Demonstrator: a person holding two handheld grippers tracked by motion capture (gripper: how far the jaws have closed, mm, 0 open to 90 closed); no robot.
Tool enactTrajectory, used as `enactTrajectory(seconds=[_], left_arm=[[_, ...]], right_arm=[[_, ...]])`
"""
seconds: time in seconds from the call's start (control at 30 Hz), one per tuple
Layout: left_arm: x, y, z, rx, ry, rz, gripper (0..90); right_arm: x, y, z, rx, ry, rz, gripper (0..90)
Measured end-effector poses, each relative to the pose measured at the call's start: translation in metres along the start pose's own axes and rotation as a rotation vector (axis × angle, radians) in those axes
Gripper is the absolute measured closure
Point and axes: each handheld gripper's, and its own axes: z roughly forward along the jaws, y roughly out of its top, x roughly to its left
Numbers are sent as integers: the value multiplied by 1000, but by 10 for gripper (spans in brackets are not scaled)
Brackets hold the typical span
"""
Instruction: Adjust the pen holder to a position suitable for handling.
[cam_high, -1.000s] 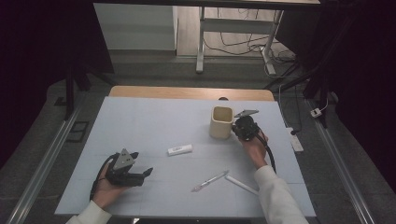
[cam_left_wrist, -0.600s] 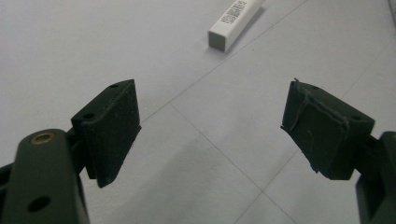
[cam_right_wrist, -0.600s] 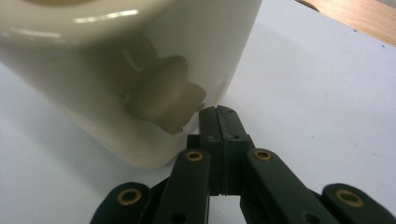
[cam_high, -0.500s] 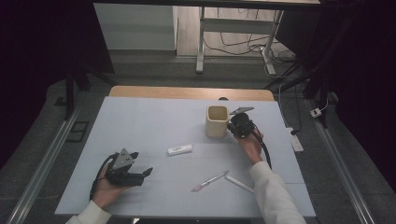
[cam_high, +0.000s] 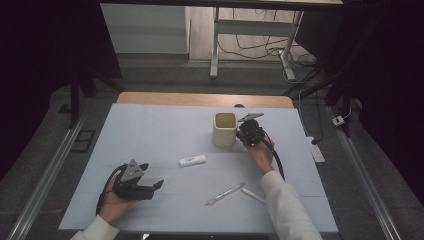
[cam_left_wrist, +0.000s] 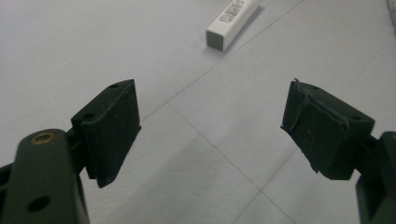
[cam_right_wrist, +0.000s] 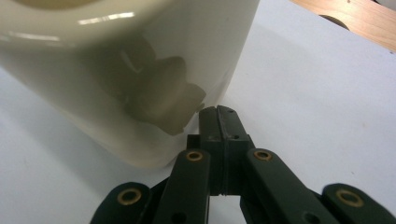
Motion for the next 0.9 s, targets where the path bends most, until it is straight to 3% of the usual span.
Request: enactTrajectory(seconds=[0.17,0.33,0.9], left_arm=[[0,0,0,2,-1,0,186],[0,0,0,1,1,0,186],[0,0,2,6,1,1,186]], right_arm=[[4,3,2,6,16,-5,893],[11,8,6,3,2,-23,893],[25,17,16,0,7,-16,893]])
